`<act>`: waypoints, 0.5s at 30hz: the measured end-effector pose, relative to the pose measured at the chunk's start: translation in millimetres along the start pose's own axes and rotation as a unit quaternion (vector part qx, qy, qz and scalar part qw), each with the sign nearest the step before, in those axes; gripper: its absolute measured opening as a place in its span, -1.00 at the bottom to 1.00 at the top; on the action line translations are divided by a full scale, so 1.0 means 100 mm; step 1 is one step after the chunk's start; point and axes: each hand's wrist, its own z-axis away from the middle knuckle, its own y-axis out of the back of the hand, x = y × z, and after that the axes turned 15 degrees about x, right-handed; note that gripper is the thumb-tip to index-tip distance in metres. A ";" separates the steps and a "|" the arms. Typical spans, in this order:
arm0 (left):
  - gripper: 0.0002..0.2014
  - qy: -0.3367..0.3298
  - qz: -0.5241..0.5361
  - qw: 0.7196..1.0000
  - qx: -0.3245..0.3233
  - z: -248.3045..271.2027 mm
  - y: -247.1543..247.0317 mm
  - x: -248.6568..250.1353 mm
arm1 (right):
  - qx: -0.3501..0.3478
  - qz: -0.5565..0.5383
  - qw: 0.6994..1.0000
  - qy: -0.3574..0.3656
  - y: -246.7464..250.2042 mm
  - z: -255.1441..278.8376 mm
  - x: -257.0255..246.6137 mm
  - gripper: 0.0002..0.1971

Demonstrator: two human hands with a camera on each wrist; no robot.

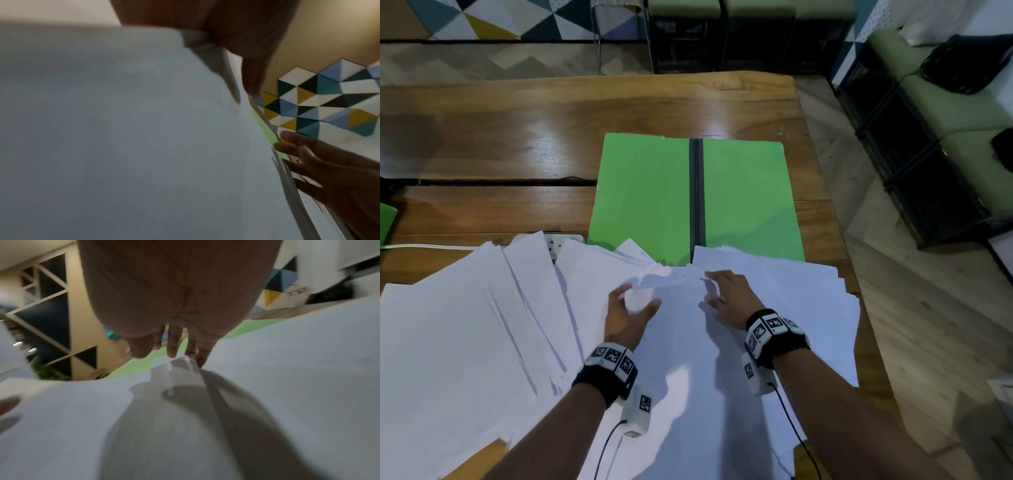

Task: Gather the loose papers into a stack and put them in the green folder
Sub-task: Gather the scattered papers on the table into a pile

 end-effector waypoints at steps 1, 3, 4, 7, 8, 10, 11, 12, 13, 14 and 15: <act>-0.40 0.014 -0.008 0.999 -0.027 0.04 0.00 -0.04 | 0.015 -0.052 0.998 -0.034 0.03 0.01 0.06 -0.47; -0.49 0.011 -0.049 0.996 -0.080 0.10 0.02 -0.11 | 0.082 -0.103 0.984 -0.117 0.07 0.08 0.25 -0.53; -0.53 0.005 -0.069 0.993 -0.095 0.13 0.04 -0.14 | 0.114 -0.080 0.978 -0.155 0.08 0.12 0.33 -0.55; -0.71 0.016 -0.038 0.997 -0.070 0.22 0.12 -0.16 | 0.134 0.004 0.960 -0.245 0.10 0.33 0.53 -0.55; -0.79 0.021 -0.016 0.998 -0.055 0.25 0.16 -0.14 | 0.124 0.020 0.958 -0.259 0.11 0.41 0.56 -0.53; -0.83 0.015 0.007 0.999 -0.027 0.25 0.28 -0.11 | 0.095 0.044 0.953 -0.285 0.11 0.56 0.58 -0.51; -0.82 0.014 0.007 1.000 -0.012 0.23 0.34 -0.11 | 0.083 0.050 0.949 -0.301 0.09 0.61 0.57 -0.51; -0.80 0.016 0.005 1.000 0.004 0.22 0.41 -0.12 | 0.073 0.050 0.945 -0.316 0.07 0.67 0.55 -0.50; -0.77 0.018 -0.001 1.000 0.021 0.18 0.47 -0.14 | 0.067 0.041 0.941 -0.329 0.05 0.71 0.52 -0.45; -0.71 0.019 -0.006 0.999 0.032 0.13 0.52 -0.19 | 0.063 0.028 0.938 -0.338 0.02 0.74 0.48 -0.38; -0.64 0.027 -0.018 0.999 0.039 0.08 0.56 -0.25 | 0.063 0.014 0.936 -0.346 -0.01 0.74 0.45 -0.32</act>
